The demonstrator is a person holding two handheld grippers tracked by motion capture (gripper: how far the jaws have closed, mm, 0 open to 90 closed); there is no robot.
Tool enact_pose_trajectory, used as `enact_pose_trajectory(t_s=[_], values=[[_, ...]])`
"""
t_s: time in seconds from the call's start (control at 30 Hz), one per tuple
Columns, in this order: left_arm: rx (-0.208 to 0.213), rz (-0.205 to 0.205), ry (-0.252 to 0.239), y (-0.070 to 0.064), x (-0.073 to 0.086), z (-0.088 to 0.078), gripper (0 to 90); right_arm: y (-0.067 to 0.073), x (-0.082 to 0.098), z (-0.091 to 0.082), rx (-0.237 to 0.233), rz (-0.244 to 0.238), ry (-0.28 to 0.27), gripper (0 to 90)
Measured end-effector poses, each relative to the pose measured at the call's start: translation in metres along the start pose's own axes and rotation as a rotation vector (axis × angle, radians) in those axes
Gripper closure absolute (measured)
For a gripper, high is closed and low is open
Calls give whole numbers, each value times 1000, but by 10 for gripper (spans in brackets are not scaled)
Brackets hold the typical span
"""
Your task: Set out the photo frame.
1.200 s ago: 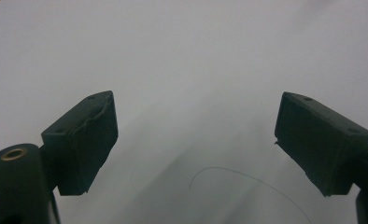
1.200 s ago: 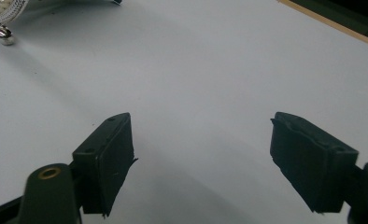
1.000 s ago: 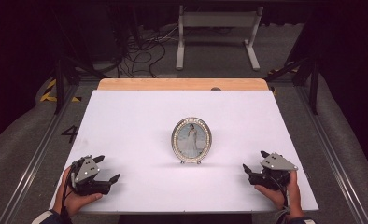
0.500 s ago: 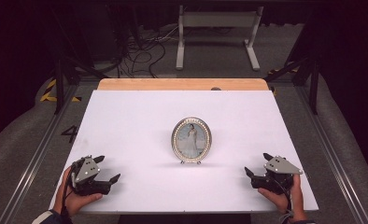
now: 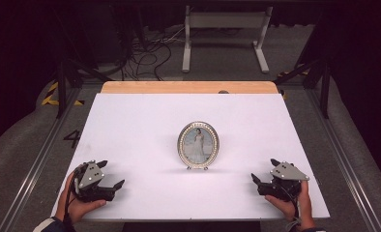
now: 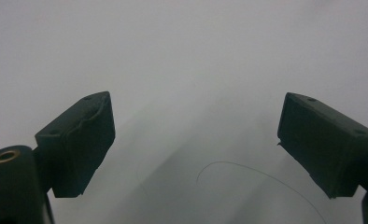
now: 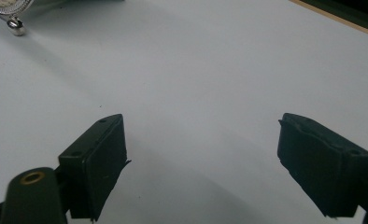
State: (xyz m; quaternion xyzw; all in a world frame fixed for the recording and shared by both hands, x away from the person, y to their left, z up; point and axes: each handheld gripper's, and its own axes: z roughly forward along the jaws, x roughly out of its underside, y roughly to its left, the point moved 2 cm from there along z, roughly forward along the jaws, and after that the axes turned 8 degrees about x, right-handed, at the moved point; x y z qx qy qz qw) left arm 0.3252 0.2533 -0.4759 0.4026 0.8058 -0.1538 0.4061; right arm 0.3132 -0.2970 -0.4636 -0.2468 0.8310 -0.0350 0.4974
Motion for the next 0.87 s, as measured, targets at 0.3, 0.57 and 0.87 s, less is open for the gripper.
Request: enact_pose_trajectory(t_s=[0.3, 0.57, 0.87], values=[[-2, 1, 5, 0, 0, 1, 120, -1, 0, 0, 5, 4, -6, 157], [2, 2, 6, -1, 0, 3, 120, 0, 0, -1, 9, -9, -6, 157], [8, -4, 5, 0, 0, 4, 120, -1, 0, -2, 16, -7, -11, 157]])
